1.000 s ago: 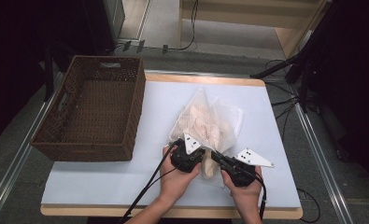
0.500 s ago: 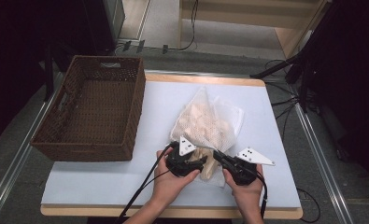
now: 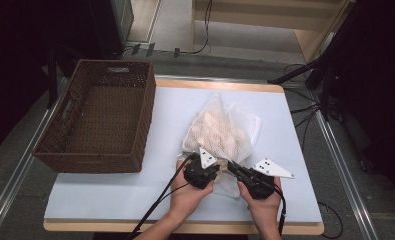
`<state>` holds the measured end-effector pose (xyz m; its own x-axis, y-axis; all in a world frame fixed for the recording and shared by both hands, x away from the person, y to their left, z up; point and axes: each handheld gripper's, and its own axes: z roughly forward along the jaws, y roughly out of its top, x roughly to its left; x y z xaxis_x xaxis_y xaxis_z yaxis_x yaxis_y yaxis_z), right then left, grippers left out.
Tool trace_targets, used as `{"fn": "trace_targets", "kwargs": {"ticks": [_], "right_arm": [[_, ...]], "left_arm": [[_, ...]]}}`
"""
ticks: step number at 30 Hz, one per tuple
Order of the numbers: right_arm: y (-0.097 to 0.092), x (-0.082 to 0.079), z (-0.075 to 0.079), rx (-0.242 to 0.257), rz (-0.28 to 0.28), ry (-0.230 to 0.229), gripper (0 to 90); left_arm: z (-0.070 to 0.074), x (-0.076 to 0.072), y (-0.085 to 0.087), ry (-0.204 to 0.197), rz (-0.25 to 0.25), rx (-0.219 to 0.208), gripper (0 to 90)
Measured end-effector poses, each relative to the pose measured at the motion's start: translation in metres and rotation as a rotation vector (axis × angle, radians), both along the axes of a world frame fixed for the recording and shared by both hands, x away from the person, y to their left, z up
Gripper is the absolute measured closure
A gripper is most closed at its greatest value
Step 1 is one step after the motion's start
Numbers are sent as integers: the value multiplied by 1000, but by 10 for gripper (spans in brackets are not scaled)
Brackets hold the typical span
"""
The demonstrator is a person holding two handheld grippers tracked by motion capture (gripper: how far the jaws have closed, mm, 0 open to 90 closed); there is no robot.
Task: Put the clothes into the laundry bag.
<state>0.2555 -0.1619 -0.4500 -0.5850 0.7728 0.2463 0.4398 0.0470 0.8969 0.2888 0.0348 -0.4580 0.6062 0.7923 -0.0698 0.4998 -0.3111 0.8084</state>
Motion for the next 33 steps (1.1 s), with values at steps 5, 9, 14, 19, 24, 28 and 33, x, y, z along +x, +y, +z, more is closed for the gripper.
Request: {"fn": "trace_targets", "kwargs": {"ticks": [5,9,14,19,24,28,33], "right_arm": [[5,-3,2,-8,13,-14,893],[6,-3,-1,-20,14,-2,894],[-1,0,-3,-5,-12,12,893],[-2,2,-3,-1,-17,17,893],[4,2,-4,-10,-8,18,893],[4,1,-5,-11,-7,21,893],[2,1,-4,0,-15,17,893]], "left_arm": [[-9,20,3,-42,156,-82,766],[-15,32,-8,56,78,5,713],[-5,18,12,51,6,-63,520],[-8,9,22,105,-31,-71,409],[-10,11,2,128,-9,15,492],[-8,20,-8,144,-13,8,773],[2,23,-7,49,9,-213,795]]}}
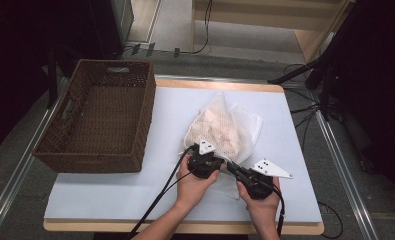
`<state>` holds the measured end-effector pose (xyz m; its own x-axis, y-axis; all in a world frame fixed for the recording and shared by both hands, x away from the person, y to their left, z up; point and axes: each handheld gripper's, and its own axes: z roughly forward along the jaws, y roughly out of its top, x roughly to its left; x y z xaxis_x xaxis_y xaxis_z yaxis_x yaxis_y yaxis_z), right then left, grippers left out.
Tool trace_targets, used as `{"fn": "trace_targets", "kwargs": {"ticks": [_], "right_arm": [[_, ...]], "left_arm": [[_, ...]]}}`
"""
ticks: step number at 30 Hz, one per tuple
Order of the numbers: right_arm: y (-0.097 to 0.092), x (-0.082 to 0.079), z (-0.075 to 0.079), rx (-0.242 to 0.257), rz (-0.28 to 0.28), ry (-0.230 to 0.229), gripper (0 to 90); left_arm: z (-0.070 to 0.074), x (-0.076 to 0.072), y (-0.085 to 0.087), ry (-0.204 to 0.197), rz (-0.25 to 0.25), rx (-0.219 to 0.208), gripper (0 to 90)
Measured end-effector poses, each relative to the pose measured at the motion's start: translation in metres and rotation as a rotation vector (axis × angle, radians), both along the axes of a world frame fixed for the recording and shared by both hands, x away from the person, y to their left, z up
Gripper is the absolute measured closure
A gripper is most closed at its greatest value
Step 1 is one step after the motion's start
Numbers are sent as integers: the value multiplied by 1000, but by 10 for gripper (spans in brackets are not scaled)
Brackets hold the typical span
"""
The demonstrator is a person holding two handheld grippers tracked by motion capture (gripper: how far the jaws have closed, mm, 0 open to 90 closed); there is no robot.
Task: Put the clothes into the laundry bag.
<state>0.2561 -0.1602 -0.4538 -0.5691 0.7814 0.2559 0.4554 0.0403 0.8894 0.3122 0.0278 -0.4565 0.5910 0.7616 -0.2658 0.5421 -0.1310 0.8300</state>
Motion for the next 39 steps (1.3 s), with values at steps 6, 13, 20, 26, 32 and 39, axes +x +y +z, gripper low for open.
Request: {"fn": "trace_targets", "kwargs": {"ticks": [6,13,20,26,32,39], "right_arm": [[-2,0,1,0,4,-9,893],[-3,1,-1,-2,-1,2,893],[2,1,-2,-11,9,6,893],[2,-2,-3,-13,4,9,893],[-4,-1,-3,-12,-11,9,893],[-5,1,-6,-3,-6,13,808]], "left_arm": [[-22,17,-9,101,4,79,747],[-4,-8,9,13,-87,168,535],[-12,-11,16,96,-93,187,633],[-13,1,-10,101,-64,239,871],[-22,14,-18,58,-18,200,852],[-5,-16,22,1,-91,192,575]]}}
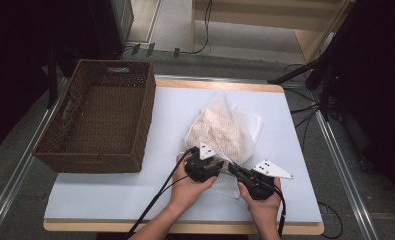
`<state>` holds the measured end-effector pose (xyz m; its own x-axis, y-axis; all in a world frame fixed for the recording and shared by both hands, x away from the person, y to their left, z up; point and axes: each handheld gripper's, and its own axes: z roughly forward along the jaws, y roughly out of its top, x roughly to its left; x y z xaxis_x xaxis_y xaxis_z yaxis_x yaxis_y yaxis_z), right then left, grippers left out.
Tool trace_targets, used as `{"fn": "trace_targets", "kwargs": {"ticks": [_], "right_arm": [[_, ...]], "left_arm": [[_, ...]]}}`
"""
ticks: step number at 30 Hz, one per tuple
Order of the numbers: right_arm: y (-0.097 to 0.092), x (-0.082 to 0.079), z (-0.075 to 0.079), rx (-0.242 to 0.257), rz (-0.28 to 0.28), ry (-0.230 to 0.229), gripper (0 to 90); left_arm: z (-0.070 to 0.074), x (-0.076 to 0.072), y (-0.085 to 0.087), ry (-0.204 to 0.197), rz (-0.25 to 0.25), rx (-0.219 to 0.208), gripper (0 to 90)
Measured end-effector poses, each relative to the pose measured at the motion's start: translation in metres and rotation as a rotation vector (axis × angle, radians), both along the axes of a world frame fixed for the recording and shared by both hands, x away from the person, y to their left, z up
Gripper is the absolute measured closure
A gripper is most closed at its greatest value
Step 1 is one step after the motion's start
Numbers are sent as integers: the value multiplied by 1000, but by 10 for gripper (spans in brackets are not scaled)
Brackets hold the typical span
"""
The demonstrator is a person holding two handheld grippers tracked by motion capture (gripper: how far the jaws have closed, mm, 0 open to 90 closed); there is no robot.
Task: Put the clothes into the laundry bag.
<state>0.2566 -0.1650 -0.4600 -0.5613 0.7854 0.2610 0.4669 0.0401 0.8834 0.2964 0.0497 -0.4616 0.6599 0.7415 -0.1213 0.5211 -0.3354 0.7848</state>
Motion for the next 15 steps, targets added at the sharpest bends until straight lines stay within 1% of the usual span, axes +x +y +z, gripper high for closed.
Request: {"fn": "trace_targets", "kwargs": {"ticks": [2,3,4,5,8,9,10,11,13,14,15], "right_arm": [[-1,-3,1,13,-1,0,732],[-3,-5,2,21,-5,-3,705],[-4,-7,4,26,-8,-9,674],[-6,-9,4,32,-9,-5,647],[-14,-19,1,24,-28,4,594],[-18,-24,0,17,-47,15,580],[-20,-27,-1,13,-63,20,563],[-24,-31,-2,7,-85,21,549],[-31,-36,-4,3,-133,51,514],[-33,-38,-6,7,-145,69,495],[-34,-38,-9,-3,-156,96,468]], "left_arm": [[4,-9,17,-24,7,-11,550],[5,-13,29,-36,21,-13,536],[5,-15,36,-39,26,-13,528],[5,-18,47,-43,42,-17,516],[5,-24,69,-52,74,-12,480],[5,-25,73,-60,76,-2,473],[5,-27,79,-74,89,9,468],[5,-26,84,-77,99,17,468],[5,-24,91,-63,127,10,461],[6,-24,93,-71,134,18,457],[5,-25,94,-70,136,23,456]]}}
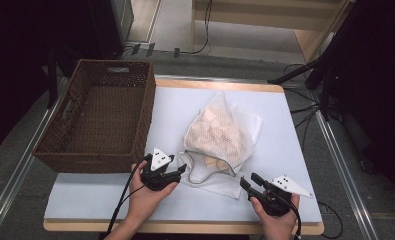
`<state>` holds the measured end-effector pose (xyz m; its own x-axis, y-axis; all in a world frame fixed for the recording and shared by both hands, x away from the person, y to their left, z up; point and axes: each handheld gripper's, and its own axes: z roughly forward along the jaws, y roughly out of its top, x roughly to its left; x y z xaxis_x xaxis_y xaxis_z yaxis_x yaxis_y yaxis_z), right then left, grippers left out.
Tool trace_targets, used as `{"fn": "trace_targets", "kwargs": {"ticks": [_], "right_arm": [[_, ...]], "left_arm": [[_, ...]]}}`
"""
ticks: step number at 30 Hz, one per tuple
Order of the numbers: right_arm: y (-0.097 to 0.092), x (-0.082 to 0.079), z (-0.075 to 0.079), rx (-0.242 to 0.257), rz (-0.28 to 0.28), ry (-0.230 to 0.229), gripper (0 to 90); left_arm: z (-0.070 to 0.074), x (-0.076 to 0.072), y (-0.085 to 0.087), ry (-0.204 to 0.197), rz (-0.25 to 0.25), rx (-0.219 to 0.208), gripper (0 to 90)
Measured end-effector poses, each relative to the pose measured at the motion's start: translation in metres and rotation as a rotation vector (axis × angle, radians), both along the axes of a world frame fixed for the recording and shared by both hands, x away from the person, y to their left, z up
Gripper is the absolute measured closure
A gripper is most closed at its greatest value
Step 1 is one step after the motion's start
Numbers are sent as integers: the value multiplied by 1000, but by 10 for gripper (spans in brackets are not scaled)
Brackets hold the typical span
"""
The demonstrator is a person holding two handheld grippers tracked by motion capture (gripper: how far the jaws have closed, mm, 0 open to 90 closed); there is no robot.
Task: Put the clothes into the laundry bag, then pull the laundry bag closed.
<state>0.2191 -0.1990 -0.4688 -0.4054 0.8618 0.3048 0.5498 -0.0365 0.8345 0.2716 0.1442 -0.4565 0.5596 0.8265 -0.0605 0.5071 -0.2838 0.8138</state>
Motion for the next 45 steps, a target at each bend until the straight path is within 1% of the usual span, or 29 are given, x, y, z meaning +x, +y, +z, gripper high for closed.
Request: {"fn": "trace_targets", "kwargs": {"ticks": [3,4,7,8,9,10,11,12,13,14,15,17,20,23,26,27,28,29,30,31,34,35,37,38,40,41,42,43,45], "right_arm": [[4,0,-11,-40,-26,76,429],[7,0,-14,-57,-22,93,421],[22,1,-21,-116,-8,132,424],[28,0,-21,-150,-33,121,443],[32,-1,-20,-181,-42,117,486],[35,-2,-19,-223,-48,109,561],[38,-3,-19,-256,-58,96,622],[40,-3,-19,-282,-56,90,709],[39,-3,-18,-285,-32,86,799],[35,-2,-18,-266,-21,98,865],[31,-1,-18,-243,-11,110,895],[23,1,-17,-221,-18,125,900],[7,3,-16,-198,-44,129,900],[-9,3,-17,-194,-98,132,900],[-28,3,-17,-164,-153,143,900],[-32,3,-17,-153,-156,136,900],[-34,2,-16,-121,-149,126,891],[-34,1,-14,-97,-128,120,864],[-31,0,-13,-94,-97,104,831],[-26,-1,-12,-95,-77,103,779],[-11,-1,-12,-76,-34,86,544],[-6,0,-12,-75,-32,87,497],[4,1,-14,-96,-22,97,458],[8,1,-15,-112,-19,107,457],[15,3,-19,-142,-13,129,464],[19,3,-20,-159,-23,126,481],[23,2,-19,-198,-32,121,515],[25,1,-19,-224,-34,114,557],[29,1,-19,-263,-45,103,677]], "left_arm": [[-8,-3,3,14,-19,28,451],[-12,-2,5,28,-18,24,452],[-16,1,7,51,-19,7,447],[-15,1,6,48,-25,0,445],[-15,1,6,44,-34,-14,437],[-15,2,5,47,-41,-22,434],[-15,2,4,47,-46,-22,433],[-16,1,2,48,-52,-15,433],[-15,1,2,46,-52,-11,433],[-15,1,2,45,-54,-17,433],[-15,1,3,48,-55,-28,432],[-15,2,7,62,-47,-45,430],[-15,2,10,70,-39,-61,430],[-15,1,12,83,-48,-69,426],[-15,0,9,91,-72,-76,420],[-15,0,7,90,-77,-78,419],[-15,0,5,93,-79,-74,419],[-15,1,3,98,-77,-79,418],[-15,2,1,102,-80,-88,415],[-14,3,-1,104,-87,-103,409],[-10,2,-13,91,-112,-114,387],[-9,2,-17,84,-114,-98,376],[-5,4,-25,77,-105,-81,373],[-4,7,-28,78,-85,-75,374],[-4,13,-31,105,-51,-66,404],[-6,17,-33,128,-38,-55,425],[-8,20,-33,137,-39,-52,457],[-9,22,-33,148,-44,-48,506],[-10,24,-31,162,-63,-52,672]]}}
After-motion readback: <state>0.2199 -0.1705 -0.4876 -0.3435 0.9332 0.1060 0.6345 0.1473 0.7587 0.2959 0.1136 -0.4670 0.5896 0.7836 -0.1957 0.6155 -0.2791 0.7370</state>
